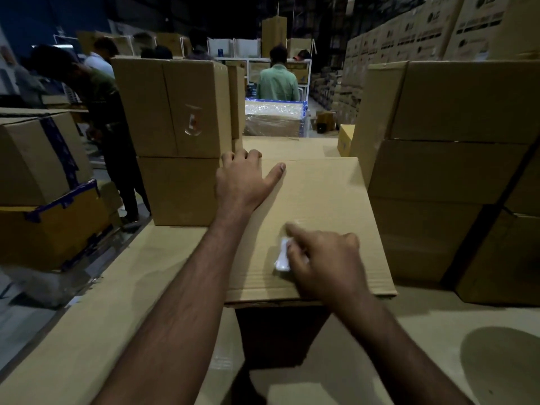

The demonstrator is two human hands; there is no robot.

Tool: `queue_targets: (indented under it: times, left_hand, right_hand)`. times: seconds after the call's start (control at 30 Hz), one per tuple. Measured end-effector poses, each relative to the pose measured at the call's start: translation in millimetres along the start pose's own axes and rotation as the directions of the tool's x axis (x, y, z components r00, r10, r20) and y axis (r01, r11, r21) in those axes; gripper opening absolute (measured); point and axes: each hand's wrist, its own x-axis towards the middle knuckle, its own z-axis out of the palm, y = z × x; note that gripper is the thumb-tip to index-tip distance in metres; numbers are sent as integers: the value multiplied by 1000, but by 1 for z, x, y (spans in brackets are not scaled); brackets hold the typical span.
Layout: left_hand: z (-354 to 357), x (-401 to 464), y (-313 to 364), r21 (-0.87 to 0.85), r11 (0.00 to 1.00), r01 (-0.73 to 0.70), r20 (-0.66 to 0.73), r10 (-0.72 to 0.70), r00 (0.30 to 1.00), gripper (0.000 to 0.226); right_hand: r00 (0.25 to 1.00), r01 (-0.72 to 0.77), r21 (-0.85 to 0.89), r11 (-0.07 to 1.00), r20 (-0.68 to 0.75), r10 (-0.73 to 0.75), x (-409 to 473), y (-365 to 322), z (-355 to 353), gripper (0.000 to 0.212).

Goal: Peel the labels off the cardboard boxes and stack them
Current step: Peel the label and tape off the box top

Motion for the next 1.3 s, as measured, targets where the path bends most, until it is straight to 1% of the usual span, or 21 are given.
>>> queue_targets:
  times: [0.07,0.1,0.17,0.2,0.23,0.33,0.37,0.47,0.5,0.57,0.6,0.63,0.73,0.8,0.93,1.07,1.13,1.23,1.3]
  left_hand:
    - [-2,0,1,-3,1000,1,6,-1,1000,73]
    - [-3,0,1,-2,1000,1,3,-1,1000,73]
    - [-5,-2,1,-5,1000,-1,-3,1,1000,72]
    - [-6,-3,2,-7,1000,-6,-3,6,1000,71]
    - [-6,-4,2,-8,1000,-12,-3,12,1000,71]
    - [-7,-5,3,-13,1000,-18,-2,18,1000,71]
    - [-7,-5,2,-13,1000,-18,-5,18,1000,71]
    - [-7,-6,2,-17,1000,-17,-17,17,1000,71]
    - [-7,-7,2,-17,1000,-19,-14,19,1000,71]
    - [-8,-7,3,-17,1000,-22,-8,21,1000,71]
    - [-9,-8,3,-17,1000,-20,-7,20,1000,71]
    - [-8,-8,3,-16,1000,-19,-6,19,1000,71]
    - [-9,-6,2,-22,1000,-17,-7,16,1000,71]
    - [-8,-6,2,-19,1000,-19,-7,19,1000,72]
    - [-10,-8,4,10,1000,-23,-19,23,1000,73]
    - [-12,-7,1,-6,1000,-21,-3,21,1000,72]
    - [-11,-8,2,2,999,-34,-9,34,999,73]
    - [-11,-9,2,6,999,-43,-34,43,998,73]
    - [-12,-9,1,-10,999,-46,-20,45,999,72]
  right_hand:
    - [991,-121,70,990,-53,125,10,14,-7,47]
    - [990,-126,60,990,-51,129,10,11,-7,48]
    - [1000,2,-33,999,-11,-2,-1,-8,4,53]
    - [999,41,-70,997,8,-41,-6,-15,6,54]
    - [999,40,-62,997,7,-39,-7,-11,6,52]
    - [990,-128,66,990,-51,131,2,13,-8,46]
    - [990,-131,61,989,-46,134,1,10,-8,47]
    - [999,51,-35,998,-9,-51,-14,-18,5,60]
    - [999,51,-18,999,-1,-51,-15,-17,6,63]
    - [999,-40,74,996,-26,42,-7,-1,-1,62]
    - [996,-77,86,993,-37,81,-4,6,-5,61]
    - [996,-84,60,995,-37,87,-4,8,-6,60]
    - [1000,29,-72,997,3,-29,-18,-7,0,64]
    - [999,48,-113,992,3,-48,-25,-13,2,67]
    - [999,-46,-85,995,-23,44,3,-11,-2,48]
    - [999,-24,-143,989,18,27,-9,-14,-3,49]
    - [1000,-20,-116,993,20,22,-29,-14,-3,50]
    - [997,-80,-55,995,2,81,-15,-11,-5,49]
    - [994,-110,-58,992,-8,109,2,-10,-6,48]
